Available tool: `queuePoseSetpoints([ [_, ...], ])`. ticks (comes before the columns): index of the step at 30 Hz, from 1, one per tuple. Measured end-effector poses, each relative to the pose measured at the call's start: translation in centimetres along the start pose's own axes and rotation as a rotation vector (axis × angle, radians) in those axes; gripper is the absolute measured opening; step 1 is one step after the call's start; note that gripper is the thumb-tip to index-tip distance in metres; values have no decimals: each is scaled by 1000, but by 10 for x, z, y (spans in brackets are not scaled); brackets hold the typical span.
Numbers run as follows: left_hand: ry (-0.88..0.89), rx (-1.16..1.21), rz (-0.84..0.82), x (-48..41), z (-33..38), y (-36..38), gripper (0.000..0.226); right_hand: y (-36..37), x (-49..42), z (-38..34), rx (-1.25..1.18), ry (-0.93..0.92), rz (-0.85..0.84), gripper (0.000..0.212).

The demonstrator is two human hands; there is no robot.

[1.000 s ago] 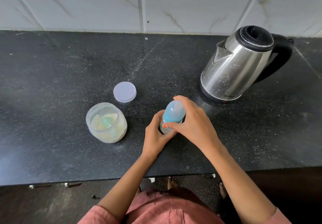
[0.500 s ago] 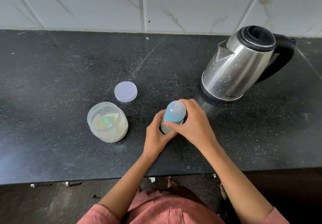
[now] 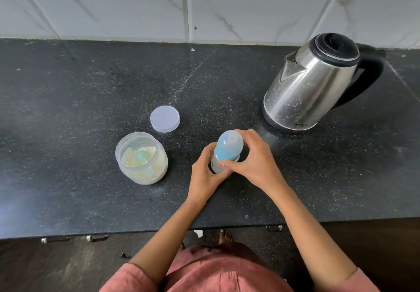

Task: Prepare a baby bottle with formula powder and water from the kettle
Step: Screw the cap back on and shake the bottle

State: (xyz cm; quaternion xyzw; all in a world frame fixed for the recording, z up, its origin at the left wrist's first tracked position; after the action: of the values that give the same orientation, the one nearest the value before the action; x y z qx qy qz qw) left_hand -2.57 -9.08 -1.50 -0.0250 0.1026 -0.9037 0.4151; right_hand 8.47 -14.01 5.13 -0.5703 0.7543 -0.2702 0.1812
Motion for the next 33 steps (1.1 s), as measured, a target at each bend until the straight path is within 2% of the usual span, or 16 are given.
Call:
queuePoseSetpoints([
  [2,10,-12,7,0,2,0,62,5,1,2,33,37,61,61],
  [4,14,-21,8,0,3,-1,62,8,0,2,17,51,46,67],
  [8,10,-14,-6,0,1,0,59,9,1,7,-242,25,-169,83],
  [11,6,2,-12,0,2,0,59,9,3,10,-324,-1,-263,76],
  [17,-2,11,-11,0,0,0,60,7,-2,13,-266,32,-91,61],
  [20,9,-12,-3,0,2,0,62,11,-3,11,-169,70,25,64],
  [22,12,-21,1,0,2,-1,61,16,-4,8,-173,70,4,66],
  [25,1,-7,-1,0,0,0,59,18,-3,9,-310,24,-144,75],
  [28,-5,8,-11,0,-1,1,59,15,-2,12,-384,-7,-284,73],
  [30,-11,22,-14,0,-1,1,59,10,-3,16,-373,-9,-268,68],
  [33,-14,17,-13,0,-1,1,59,8,-6,18,-339,44,-139,60],
])
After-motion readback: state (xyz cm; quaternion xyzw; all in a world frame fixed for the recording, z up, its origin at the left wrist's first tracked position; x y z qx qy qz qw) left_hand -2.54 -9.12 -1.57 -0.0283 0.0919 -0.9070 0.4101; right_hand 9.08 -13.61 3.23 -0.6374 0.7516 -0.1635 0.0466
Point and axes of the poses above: each hand's wrist, its own x-axis away from the middle knuckle, its own y-axis out of the palm, z = x × y, the point moved 6 cm from there along -x, towards the middle knuckle, and after that the axes turned 9 degrees about -z, right-handed, at the moved point
